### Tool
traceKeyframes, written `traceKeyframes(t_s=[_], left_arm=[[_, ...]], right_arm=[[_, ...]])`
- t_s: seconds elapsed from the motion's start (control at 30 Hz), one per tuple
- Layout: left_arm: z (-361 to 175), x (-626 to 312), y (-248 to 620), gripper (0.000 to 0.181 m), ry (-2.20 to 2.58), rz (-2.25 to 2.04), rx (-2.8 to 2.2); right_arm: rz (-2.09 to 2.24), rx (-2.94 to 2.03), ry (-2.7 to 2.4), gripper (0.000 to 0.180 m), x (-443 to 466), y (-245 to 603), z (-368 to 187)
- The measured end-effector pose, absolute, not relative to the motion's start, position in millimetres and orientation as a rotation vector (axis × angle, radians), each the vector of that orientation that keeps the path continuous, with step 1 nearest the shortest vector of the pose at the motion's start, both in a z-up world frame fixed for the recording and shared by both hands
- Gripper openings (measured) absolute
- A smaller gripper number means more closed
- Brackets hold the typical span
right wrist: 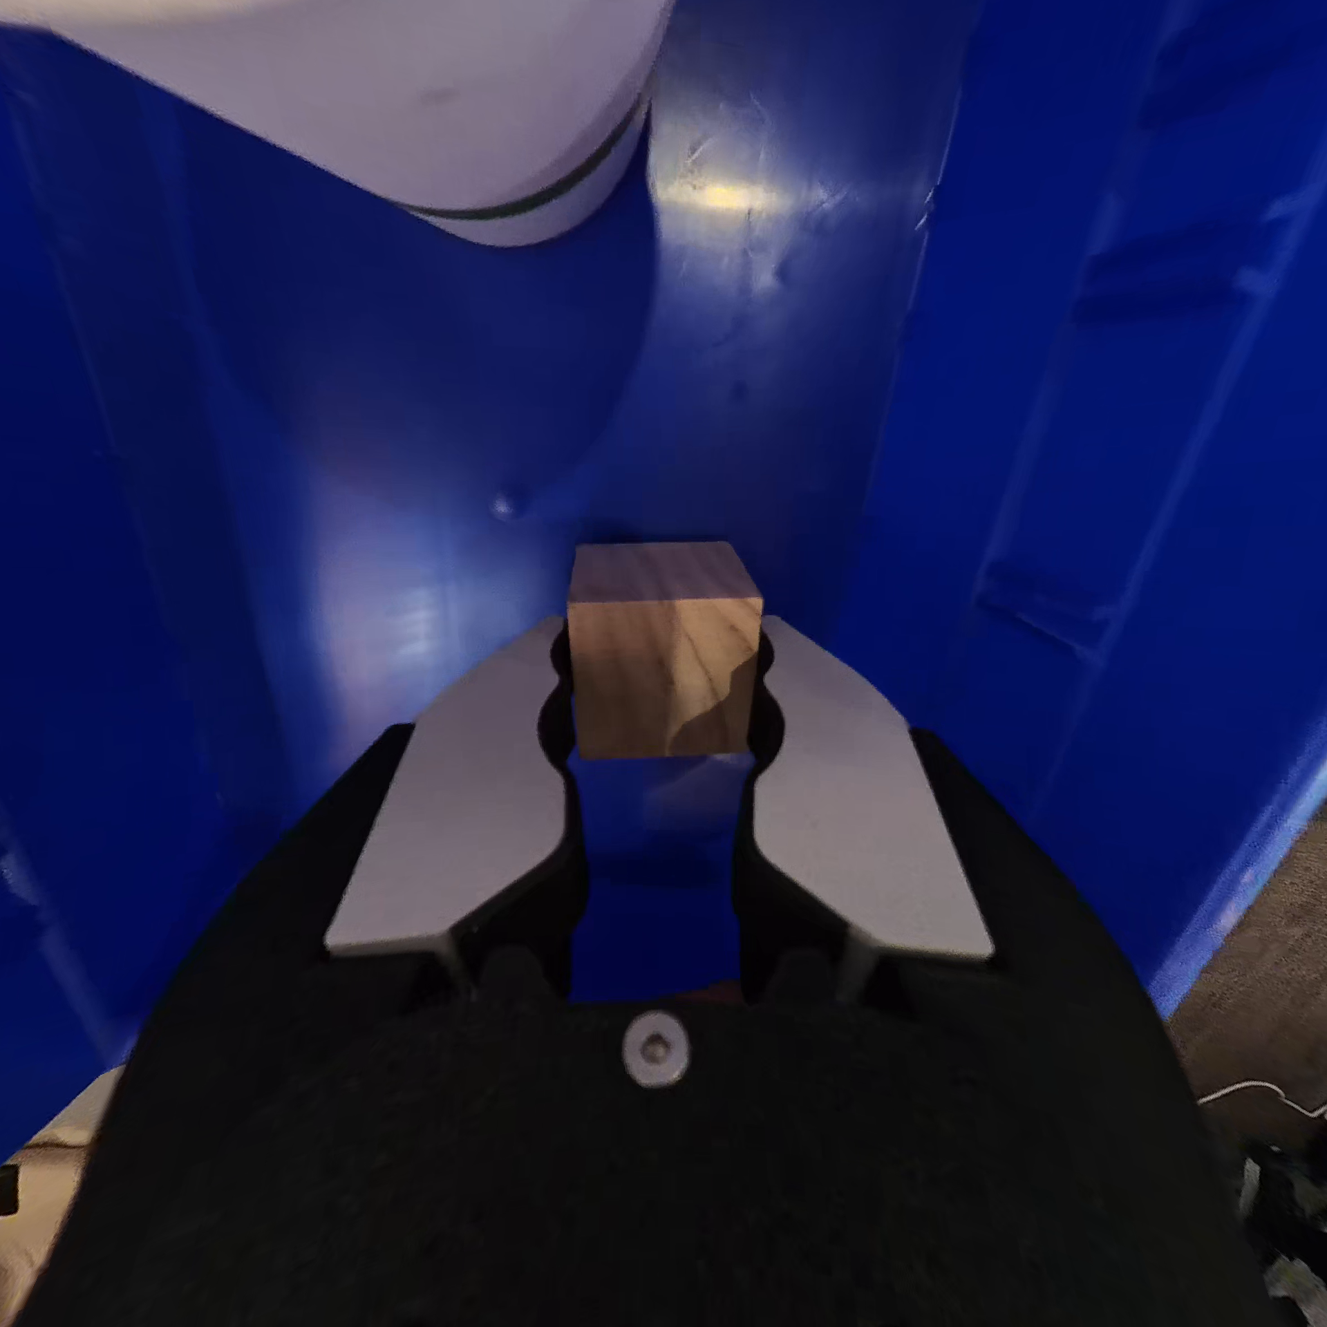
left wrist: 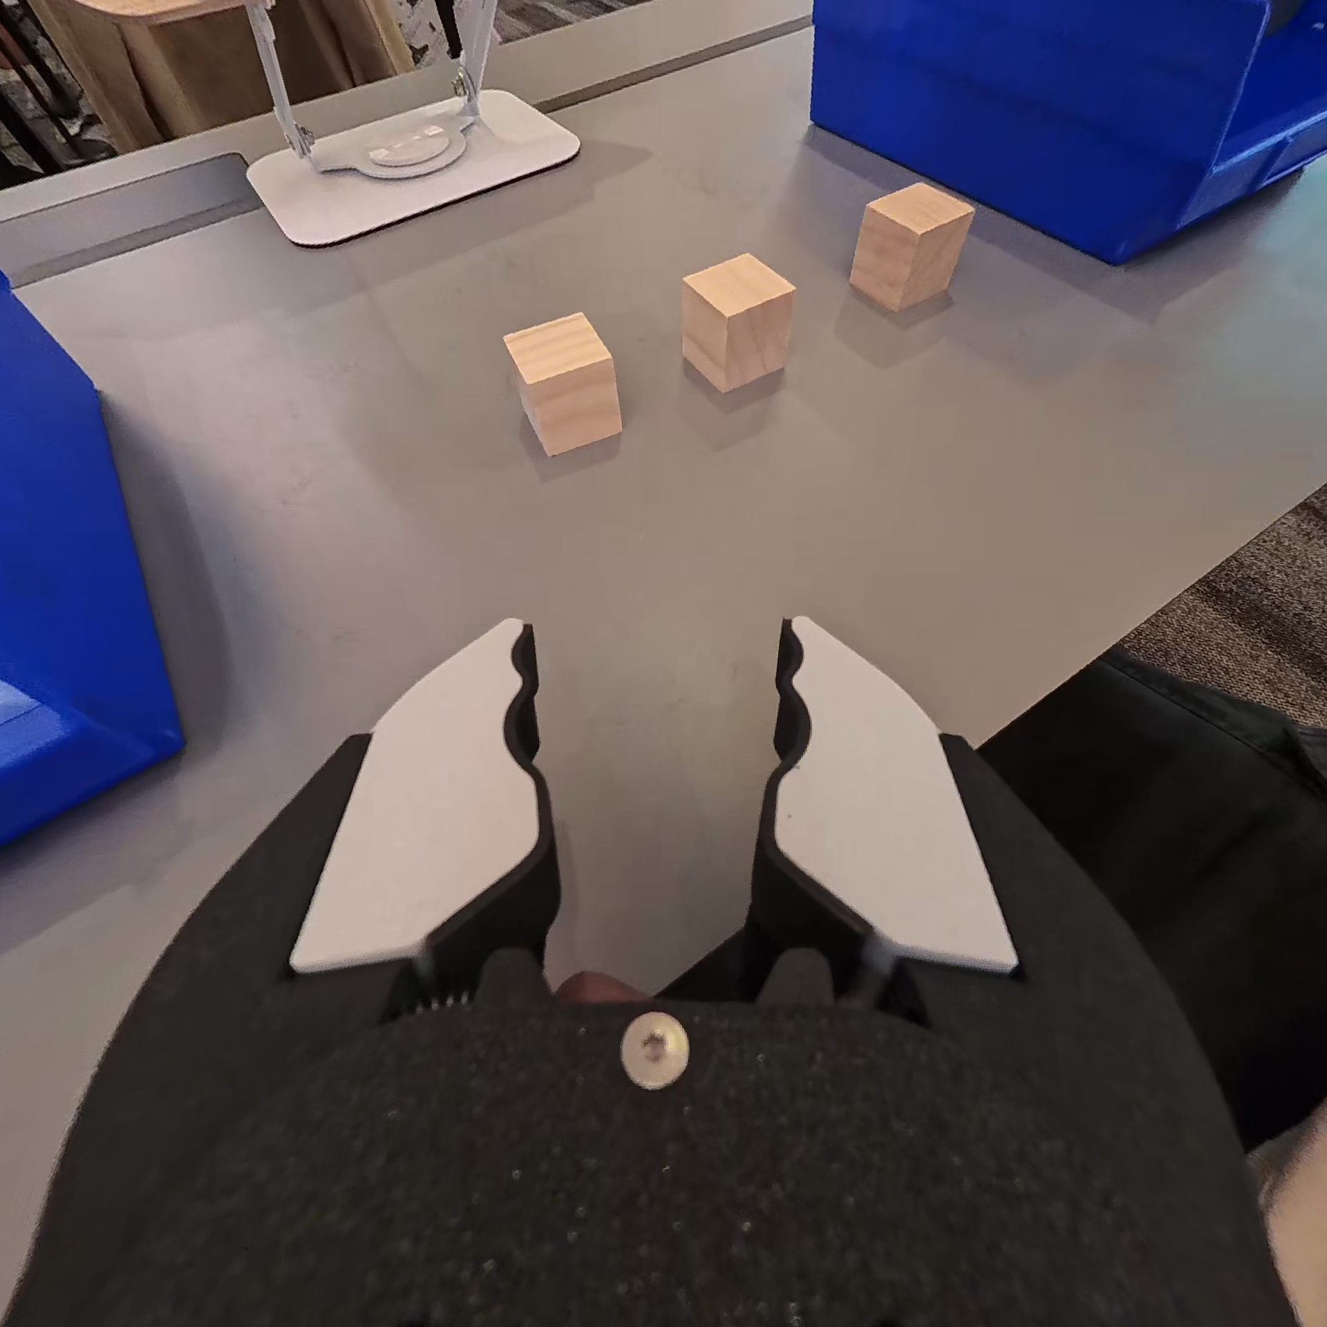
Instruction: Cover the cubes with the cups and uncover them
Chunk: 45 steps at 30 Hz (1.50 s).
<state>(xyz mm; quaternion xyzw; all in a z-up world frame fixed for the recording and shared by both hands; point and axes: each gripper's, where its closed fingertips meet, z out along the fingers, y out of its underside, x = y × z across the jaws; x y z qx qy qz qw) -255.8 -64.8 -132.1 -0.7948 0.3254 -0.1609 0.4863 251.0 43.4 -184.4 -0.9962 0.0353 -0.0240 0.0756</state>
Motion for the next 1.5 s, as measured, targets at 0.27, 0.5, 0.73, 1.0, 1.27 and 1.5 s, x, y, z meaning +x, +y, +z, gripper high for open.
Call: traceKeyframes(t_s=[0.27, 0.5, 0.73, 1.0, 1.27, 1.5], left_arm=[[-137.4, -258.9, -63.4, 0.065, 0.781, -0.373, -1.958], [-146.2, -269.3, -54.0, 0.065, 0.706, -0.33, -2.004], [-149.8, -267.2, -50.4, 0.065, 0.633, -0.327, -2.019], [-144.6, -232.3, 3.1, 0.066, 0.648, -0.326, -2.083], [-170.8, -180.4, 73.1, 0.067, 0.553, -0.397, -2.247], [-181.7, -174.6, 86.3, 0.046, 0.701, -0.348, -2.284]], right_arm=[[-0.111, -2.58, -0.051, 0.071, 227.6, 54.3, -102.9], [0.31, -1.828, -0.553, 0.066, 8.6, -37.1, -36.7], [0.239, -1.748, -0.645, 0.062, -78.0, -92.4, -113.0], [0.229, -1.771, -0.662, 0.059, -81.8, -94.7, -120.8], [0.244, -1.783, -0.668, 0.058, -81.3, -97.5, -120.8], [0.23, -1.823, -0.687, 0.057, -77.7, -97.9, -131.8]])
